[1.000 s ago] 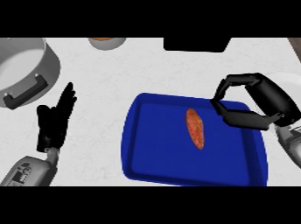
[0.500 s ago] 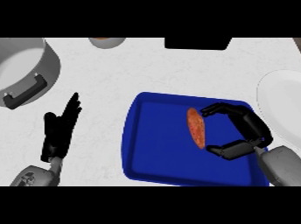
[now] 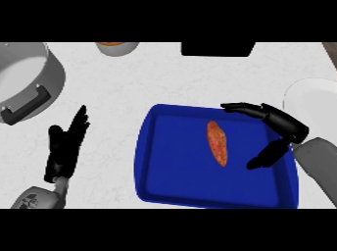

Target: Pick the sweet potato from the tray and place it in the plate

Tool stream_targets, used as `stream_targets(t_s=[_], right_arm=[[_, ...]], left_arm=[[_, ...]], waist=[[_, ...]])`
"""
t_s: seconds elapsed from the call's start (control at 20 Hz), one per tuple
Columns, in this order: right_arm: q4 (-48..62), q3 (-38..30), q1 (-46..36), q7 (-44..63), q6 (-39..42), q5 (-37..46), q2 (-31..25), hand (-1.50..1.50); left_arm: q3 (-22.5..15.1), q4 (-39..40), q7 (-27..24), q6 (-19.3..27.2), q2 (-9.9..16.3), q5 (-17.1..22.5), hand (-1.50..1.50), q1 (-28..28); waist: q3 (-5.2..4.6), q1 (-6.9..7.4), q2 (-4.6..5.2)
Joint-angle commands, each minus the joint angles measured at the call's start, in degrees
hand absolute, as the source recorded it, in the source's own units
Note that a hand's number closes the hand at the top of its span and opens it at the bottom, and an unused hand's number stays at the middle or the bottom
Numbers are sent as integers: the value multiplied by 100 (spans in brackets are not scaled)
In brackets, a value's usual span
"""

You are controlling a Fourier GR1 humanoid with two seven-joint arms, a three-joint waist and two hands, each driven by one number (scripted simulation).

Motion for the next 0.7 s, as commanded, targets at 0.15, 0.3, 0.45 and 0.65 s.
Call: stream_targets(t_s=[0.15,0.3,0.45,0.65], right_arm=[[276,447,-764,494,99,1197,-111,-150],[317,751,-1302,1288,788,1392,53,-150],[392,859,-1344,1283,1227,1617,8,-150],[534,843,-1215,1473,1148,2106,553,-150]], left_arm=[[-27,165,-30,163,-285,-189,0,32],[167,218,-72,-67,-107,-84,0,-84],[240,31,-88,-76,-73,-107,0,92],[153,-193,-66,-91,-176,-333,0,311]], waist=[[-8,-98,-20],[-14,-70,-15],[-10,-87,-23],[-7,-111,-27]])
